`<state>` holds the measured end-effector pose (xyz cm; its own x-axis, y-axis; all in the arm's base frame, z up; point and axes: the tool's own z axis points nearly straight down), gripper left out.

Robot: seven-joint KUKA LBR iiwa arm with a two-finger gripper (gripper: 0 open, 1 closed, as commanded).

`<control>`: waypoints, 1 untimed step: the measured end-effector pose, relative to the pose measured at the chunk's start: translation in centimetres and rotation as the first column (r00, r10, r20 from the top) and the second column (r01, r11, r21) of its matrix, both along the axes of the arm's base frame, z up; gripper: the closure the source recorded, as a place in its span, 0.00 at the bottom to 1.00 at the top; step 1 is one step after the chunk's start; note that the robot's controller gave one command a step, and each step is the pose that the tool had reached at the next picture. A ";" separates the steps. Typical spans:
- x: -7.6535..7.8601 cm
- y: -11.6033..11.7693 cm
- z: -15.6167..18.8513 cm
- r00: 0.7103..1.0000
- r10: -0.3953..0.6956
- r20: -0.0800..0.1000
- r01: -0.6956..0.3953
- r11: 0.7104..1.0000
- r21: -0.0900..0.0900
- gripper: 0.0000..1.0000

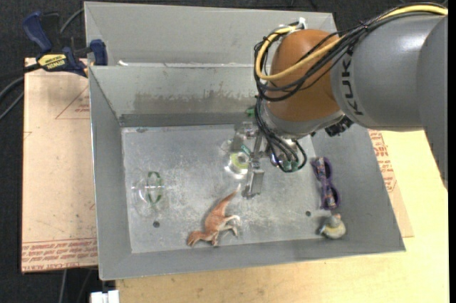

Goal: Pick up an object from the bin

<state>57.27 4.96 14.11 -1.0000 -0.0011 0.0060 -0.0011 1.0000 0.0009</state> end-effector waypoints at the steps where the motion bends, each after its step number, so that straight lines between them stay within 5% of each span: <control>1: 0.1 0.0 0.5 1.000 -0.002 0.007 0.002 1.000 0.000 0.00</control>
Offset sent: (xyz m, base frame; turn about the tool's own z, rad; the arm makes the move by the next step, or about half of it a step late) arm -0.0511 -0.0249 -0.0641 -0.0260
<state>57.42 4.93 14.59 -1.0000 0.0007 -0.0010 0.0007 1.0000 0.0013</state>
